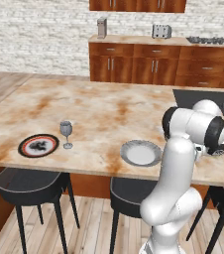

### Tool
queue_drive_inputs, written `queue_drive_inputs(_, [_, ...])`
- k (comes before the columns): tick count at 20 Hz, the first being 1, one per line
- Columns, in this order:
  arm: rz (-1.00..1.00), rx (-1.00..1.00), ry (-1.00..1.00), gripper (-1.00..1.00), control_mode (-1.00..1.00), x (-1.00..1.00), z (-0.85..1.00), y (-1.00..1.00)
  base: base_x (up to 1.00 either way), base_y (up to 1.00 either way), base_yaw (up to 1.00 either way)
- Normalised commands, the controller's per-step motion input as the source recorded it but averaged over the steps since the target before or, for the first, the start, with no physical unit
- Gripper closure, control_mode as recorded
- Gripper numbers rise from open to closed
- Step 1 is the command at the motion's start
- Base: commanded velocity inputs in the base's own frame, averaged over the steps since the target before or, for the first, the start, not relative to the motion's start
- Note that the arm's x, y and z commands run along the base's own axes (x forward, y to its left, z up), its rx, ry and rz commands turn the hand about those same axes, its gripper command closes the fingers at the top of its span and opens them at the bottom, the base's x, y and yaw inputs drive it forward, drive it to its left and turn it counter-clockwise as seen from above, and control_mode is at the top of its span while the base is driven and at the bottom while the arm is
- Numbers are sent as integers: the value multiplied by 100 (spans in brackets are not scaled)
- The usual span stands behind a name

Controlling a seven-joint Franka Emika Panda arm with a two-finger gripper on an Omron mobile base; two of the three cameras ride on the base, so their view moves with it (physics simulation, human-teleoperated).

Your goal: Retrieve the wine glasses from the counter and place one next to each plate.

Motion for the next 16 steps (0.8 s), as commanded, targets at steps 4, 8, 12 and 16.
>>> queue_drive_inputs(4, [7,1,0,100,-100,47,-35,0,0,0,0])
queue_drive_inputs(8, [7,0,0,100,-100,39,-30,-11,0,0,0])
queue_drive_inputs(12, [7,1,0,100,-100,32,-35,-17,0,0,0])
queue_drive_inputs(16, [5,0,0,100,-100,28,-40,-5,0,0,0])
